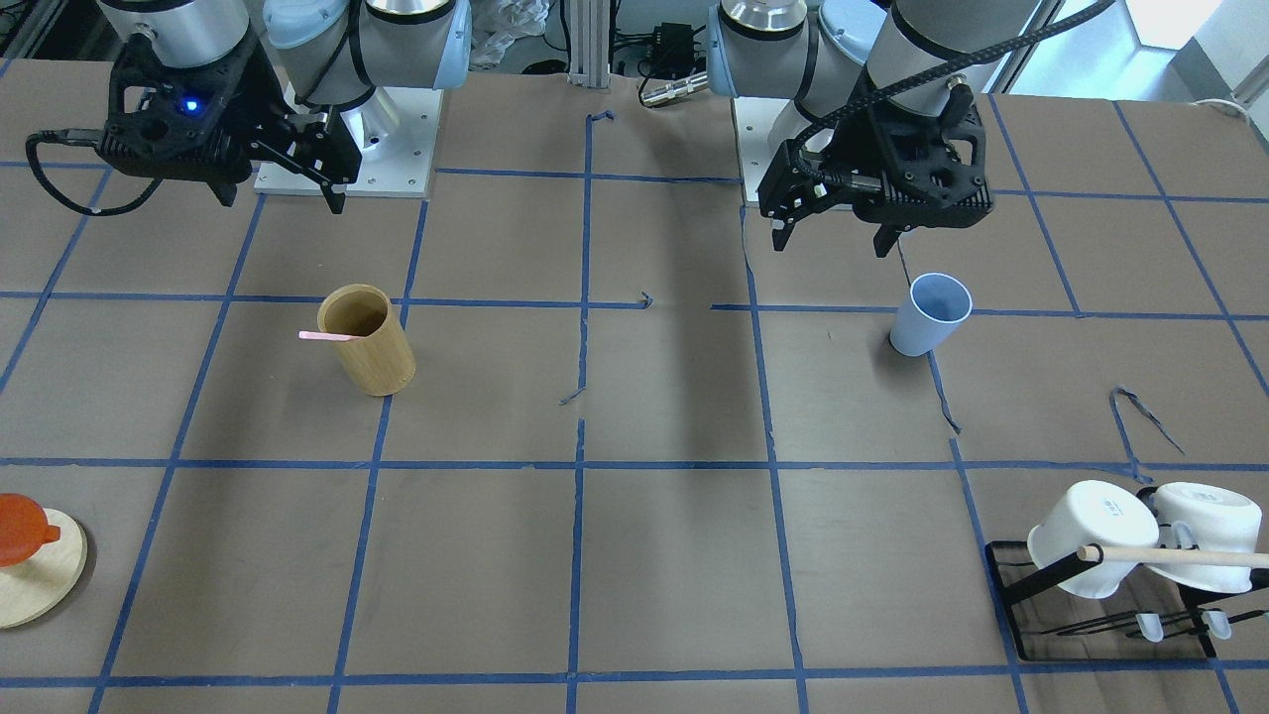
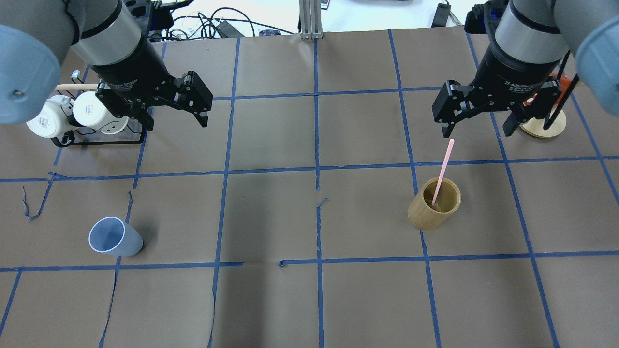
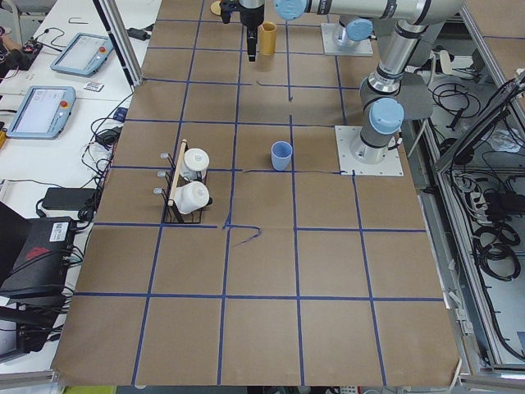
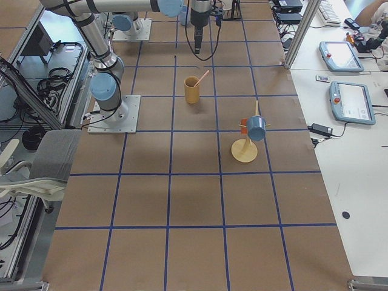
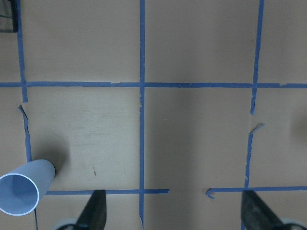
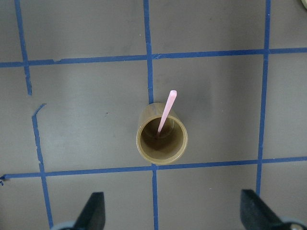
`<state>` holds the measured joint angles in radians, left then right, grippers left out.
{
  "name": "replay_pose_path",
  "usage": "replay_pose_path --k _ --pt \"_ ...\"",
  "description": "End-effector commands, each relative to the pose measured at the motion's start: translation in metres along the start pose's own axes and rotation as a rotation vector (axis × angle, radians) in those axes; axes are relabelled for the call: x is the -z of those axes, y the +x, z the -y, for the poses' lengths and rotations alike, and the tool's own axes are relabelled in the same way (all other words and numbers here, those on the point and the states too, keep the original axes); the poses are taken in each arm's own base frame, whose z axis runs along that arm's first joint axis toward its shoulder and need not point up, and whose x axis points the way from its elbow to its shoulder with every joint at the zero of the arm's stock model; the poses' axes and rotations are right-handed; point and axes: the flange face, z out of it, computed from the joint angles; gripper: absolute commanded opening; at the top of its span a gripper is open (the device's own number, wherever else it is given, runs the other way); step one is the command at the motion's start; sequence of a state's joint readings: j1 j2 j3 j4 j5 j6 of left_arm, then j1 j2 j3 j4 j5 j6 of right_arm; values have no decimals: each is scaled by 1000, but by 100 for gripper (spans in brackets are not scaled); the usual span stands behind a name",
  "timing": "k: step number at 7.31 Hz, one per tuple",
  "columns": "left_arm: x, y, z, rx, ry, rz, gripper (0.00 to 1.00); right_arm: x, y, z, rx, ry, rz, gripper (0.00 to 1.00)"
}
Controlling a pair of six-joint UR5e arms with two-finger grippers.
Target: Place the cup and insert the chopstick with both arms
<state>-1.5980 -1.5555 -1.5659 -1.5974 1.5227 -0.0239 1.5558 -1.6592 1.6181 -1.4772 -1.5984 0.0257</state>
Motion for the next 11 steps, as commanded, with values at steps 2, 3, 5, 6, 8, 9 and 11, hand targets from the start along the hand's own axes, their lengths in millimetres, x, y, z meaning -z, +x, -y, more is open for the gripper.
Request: replay_pose_path --k 2,3,5,6,8,9,11 --pt "-1 2 -1 -10 -3 1 100 7 -3 -2 2 5 15 100" --pt "-2 2 -1 -12 -4 1 100 5 0 -3 0 -18 0 100" --pt "-4 2 -1 -12 -8 1 100 3 0 -4 2 -26 -2 100" --pt "-4 2 -1 -12 -8 1 100 4 0 -4 2 -24 -4 100" --pt "-4 2 -1 -12 -8 1 100 0 -1 0 2 2 -2 100" --pt "-4 2 -1 -12 -8 1 100 1 1 2 -2 11 -3 100" --pt "-11 -1 -3 -13 -21 6 100 -8 -1 19 -12 40 3 100"
